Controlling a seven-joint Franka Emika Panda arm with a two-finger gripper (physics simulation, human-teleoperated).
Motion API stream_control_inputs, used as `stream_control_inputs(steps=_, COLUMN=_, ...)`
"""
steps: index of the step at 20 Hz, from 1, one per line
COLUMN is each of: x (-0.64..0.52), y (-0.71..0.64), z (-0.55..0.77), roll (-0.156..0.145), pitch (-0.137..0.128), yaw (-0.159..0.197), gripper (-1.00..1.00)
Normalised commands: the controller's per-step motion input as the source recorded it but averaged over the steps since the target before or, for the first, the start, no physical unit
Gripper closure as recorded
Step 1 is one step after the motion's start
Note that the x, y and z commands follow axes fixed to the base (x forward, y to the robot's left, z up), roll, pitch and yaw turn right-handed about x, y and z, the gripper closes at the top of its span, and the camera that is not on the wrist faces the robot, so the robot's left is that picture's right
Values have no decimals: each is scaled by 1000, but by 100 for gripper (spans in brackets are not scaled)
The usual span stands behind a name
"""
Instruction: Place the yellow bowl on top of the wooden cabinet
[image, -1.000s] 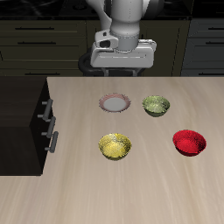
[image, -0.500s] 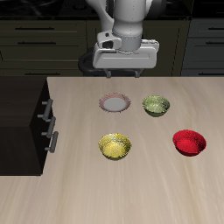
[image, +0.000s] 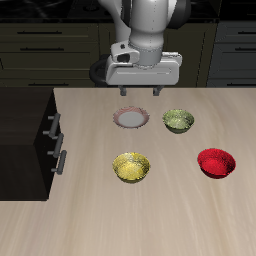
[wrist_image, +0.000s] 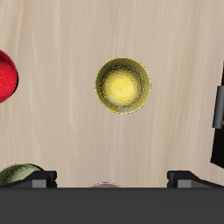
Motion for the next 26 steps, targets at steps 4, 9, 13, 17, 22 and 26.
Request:
stream_control_inputs(steps=4, x=42, y=54, z=-53, roll=-4, pitch=8, yaw=3, gripper=-100)
stream_control_inputs(steps=9, x=132, y=53, z=-70, roll=-13, pitch=7, yaw=25, gripper=-100)
stream_control_inputs(steps=13, x=149, y=-50, z=-35, roll=-20, pitch=5, yaw=-17, gripper=-100)
stream_control_inputs(steps=17, x=214, y=-65, z=-121, roll=-27, pitch=24, yaw=14, gripper=-100)
stream_control_inputs(steps=22, x=131, y=-56, z=-152, roll=-15, pitch=15, yaw=23, gripper=-100)
stream_control_inputs(steps=26, x=50, y=-67, z=-116, roll=-12, pitch=23, yaw=-18, gripper=-100)
